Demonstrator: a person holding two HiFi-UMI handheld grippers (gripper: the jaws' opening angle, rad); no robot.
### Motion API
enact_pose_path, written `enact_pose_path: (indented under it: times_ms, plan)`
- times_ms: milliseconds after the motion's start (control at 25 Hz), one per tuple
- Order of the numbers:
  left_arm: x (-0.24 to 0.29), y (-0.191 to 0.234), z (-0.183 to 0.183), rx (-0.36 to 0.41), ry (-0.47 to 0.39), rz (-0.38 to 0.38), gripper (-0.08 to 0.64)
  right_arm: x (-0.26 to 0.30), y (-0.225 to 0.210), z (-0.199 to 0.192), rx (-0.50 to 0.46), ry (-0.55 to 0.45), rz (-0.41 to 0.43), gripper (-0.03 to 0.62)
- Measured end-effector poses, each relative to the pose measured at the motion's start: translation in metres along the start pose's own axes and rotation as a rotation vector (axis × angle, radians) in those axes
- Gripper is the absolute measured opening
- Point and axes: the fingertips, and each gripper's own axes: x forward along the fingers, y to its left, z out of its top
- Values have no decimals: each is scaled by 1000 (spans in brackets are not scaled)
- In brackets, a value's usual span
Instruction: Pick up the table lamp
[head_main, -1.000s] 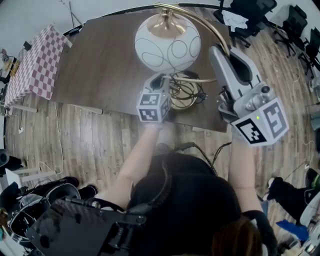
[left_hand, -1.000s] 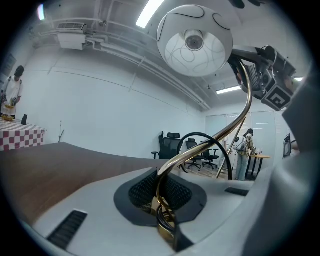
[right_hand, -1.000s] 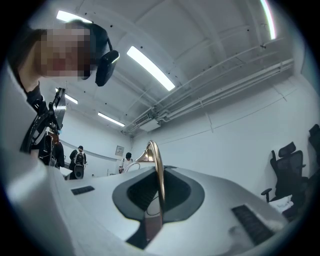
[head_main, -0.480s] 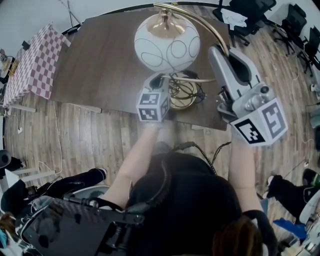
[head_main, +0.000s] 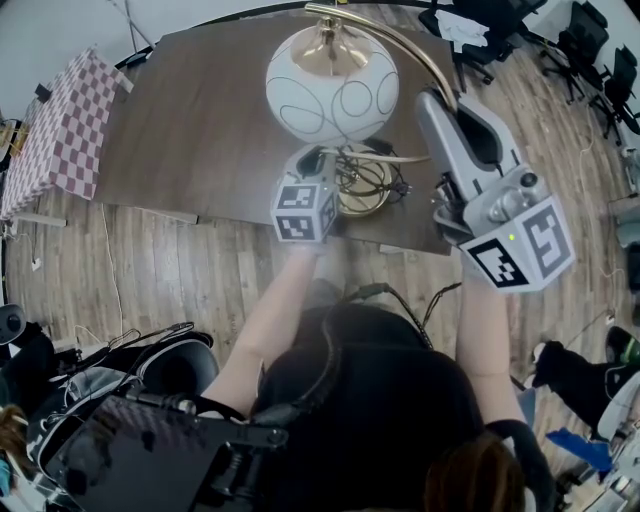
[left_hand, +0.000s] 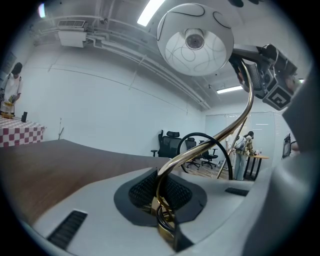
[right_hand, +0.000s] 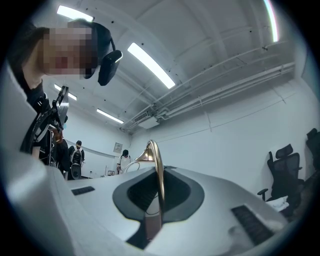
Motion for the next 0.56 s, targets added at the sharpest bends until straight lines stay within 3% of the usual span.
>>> enact_pose_path:
  times_ms: [560]
  plan:
    - [4, -6, 0, 0, 1, -3, 15, -7, -4, 0, -5, -1, -13, 14]
